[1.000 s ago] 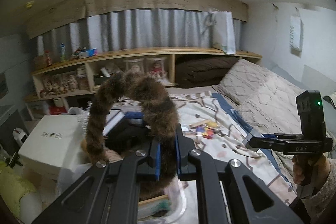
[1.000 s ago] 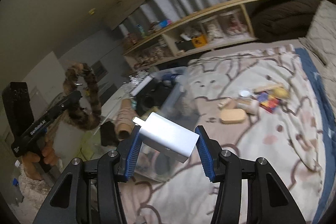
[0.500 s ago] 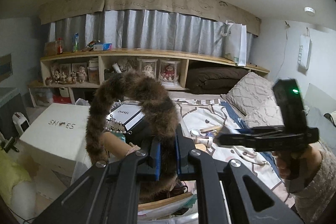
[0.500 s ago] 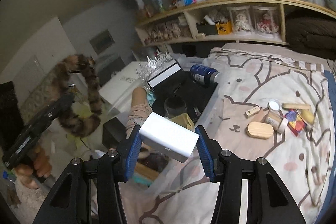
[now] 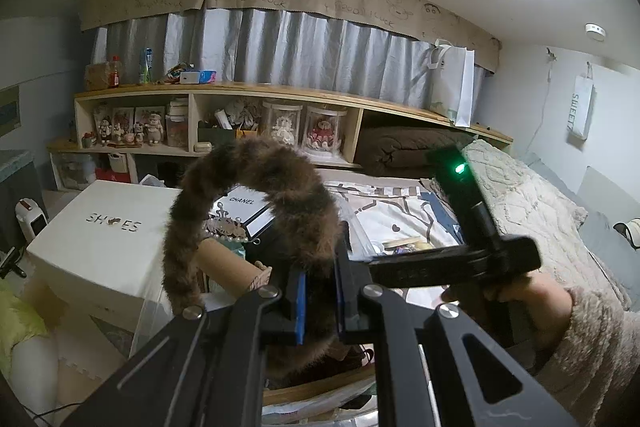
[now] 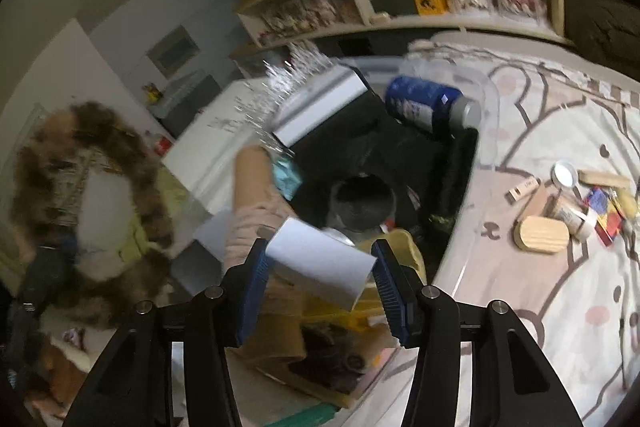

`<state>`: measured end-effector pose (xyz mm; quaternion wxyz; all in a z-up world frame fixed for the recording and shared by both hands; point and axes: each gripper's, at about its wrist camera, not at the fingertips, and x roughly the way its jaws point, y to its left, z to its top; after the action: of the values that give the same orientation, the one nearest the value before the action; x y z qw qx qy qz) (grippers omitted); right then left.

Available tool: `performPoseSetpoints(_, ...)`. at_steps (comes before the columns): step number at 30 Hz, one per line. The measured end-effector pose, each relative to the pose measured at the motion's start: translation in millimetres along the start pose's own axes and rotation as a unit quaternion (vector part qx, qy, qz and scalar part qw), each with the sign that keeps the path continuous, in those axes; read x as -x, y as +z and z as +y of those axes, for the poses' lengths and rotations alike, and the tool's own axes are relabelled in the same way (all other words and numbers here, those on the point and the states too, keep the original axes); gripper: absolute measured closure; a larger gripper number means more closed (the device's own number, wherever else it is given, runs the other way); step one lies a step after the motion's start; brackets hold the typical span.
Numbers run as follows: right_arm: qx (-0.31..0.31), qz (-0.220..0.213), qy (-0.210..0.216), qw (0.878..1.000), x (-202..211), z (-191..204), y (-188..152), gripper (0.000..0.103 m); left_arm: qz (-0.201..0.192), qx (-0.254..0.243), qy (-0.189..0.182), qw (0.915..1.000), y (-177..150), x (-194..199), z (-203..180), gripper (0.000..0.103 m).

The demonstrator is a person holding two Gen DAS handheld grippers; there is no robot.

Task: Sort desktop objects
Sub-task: 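Carry the white block and fur headband over the clear bin with both tools, then open the right tool to drop the white block into the bin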

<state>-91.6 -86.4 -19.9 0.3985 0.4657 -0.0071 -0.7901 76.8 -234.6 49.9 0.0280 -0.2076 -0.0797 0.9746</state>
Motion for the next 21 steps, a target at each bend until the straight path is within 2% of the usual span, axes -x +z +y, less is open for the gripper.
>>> performPoseSetpoints(1, -0.002, 0.002, -0.008, 1.000, -1, -2, -1, 0.042, 0.000, 0.001, -0.001, 1.0000, 1, -1, 1, 0.092)
performPoseSetpoints(2, -0.004, 0.002, -0.013, 1.000, 0, -3, -2, 0.025, 0.001, 0.002, 0.000, 1.0000, 1, -1, 1, 0.092)
performPoseSetpoints(4, -0.010, -0.010, -0.016, 1.000, 6, -8, -3, 0.015, 0.002, 0.006, 0.001, 1.0000, 2, -3, 4, 0.092)
performPoseSetpoints(9, -0.028, -0.028, 0.005, 0.999, 26, -20, -3, 0.015, 0.007, 0.022, -0.005, 0.9997, 5, -5, 10, 0.092)
performPoseSetpoints(16, -0.013, -0.043, 0.008, 0.999, 52, -23, -20, 0.014, 0.022, 0.054, -0.027, 0.9980, 18, -17, 16, 0.092)
performPoseSetpoints(18, -0.006, -0.046, 0.005, 0.999, 60, -25, -30, 0.008, 0.027, 0.059, -0.031, 0.9974, 23, -22, 15, 0.092)
performPoseSetpoints(19, 0.000, -0.048, 0.003, 0.999, 64, -26, -35, 0.001, 0.030, 0.060, -0.033, 0.9972, 26, -25, 14, 0.092)
performPoseSetpoints(21, 0.011, -0.055, -0.006, 0.998, 71, -28, -47, 0.000, 0.036, 0.056, -0.032, 0.9972, 32, -31, 11, 0.092)
